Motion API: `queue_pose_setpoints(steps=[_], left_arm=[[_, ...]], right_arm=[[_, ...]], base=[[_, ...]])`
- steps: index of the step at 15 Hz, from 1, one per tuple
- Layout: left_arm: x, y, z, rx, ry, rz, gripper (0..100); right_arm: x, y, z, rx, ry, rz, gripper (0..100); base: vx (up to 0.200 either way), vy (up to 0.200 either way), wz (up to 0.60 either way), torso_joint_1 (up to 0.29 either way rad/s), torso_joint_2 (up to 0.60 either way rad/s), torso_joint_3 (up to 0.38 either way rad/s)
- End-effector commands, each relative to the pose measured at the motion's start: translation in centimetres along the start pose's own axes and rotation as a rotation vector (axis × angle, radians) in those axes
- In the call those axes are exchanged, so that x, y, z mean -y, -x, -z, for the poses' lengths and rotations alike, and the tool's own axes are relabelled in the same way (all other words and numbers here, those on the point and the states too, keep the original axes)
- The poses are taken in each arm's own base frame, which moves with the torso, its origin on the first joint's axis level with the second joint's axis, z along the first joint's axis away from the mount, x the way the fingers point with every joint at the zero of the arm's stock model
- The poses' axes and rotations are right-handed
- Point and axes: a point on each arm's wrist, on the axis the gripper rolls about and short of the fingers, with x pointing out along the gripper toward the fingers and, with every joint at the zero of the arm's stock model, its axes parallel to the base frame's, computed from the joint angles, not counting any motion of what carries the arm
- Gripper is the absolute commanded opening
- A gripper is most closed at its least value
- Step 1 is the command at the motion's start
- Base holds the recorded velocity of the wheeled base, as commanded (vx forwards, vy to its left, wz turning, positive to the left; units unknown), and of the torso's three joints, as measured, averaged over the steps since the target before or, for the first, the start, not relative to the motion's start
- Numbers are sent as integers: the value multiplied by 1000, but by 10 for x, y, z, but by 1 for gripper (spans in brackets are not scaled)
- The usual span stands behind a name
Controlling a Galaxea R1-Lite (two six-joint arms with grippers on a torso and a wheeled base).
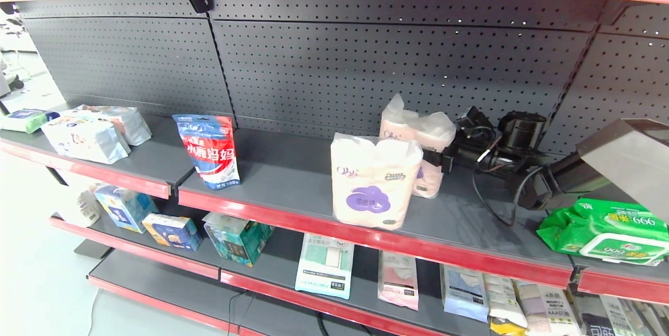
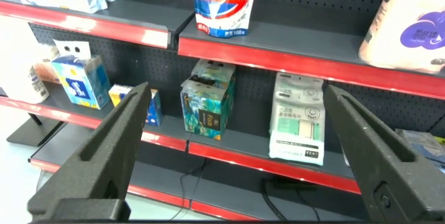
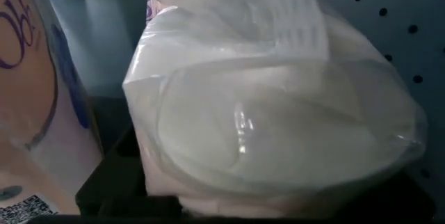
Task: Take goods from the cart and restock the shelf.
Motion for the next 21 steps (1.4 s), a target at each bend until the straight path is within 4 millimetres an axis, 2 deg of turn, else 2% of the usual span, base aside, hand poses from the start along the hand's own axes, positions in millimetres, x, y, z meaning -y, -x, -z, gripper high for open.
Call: queue_pose_setpoints(steps=[1, 3, 6, 17, 21], left_arm=[[0, 0, 0, 2, 0, 0, 100], [0, 0, 0, -1, 0, 0, 100], [0, 0, 0, 1, 0, 0, 100], [0, 0, 0, 1, 0, 0, 100], [0, 0, 0, -1, 0, 0, 100]], right_arm=[[-5, -11, -2, 28, 3, -67, 0], [-9, -25, -7, 62, -25, -112, 0], [-12, -34, -6, 71, -34, -124, 0], [-10, -32, -1, 71, -40, -153, 0], [-18, -32, 5, 55, -85, -179, 0]], base=[[0, 0, 0, 0, 0, 0], [0, 0, 0, 0, 0, 0], [0, 0, 0, 0, 0, 0], [0, 0, 0, 0, 0, 0], [0, 0, 0, 0, 0, 0]])
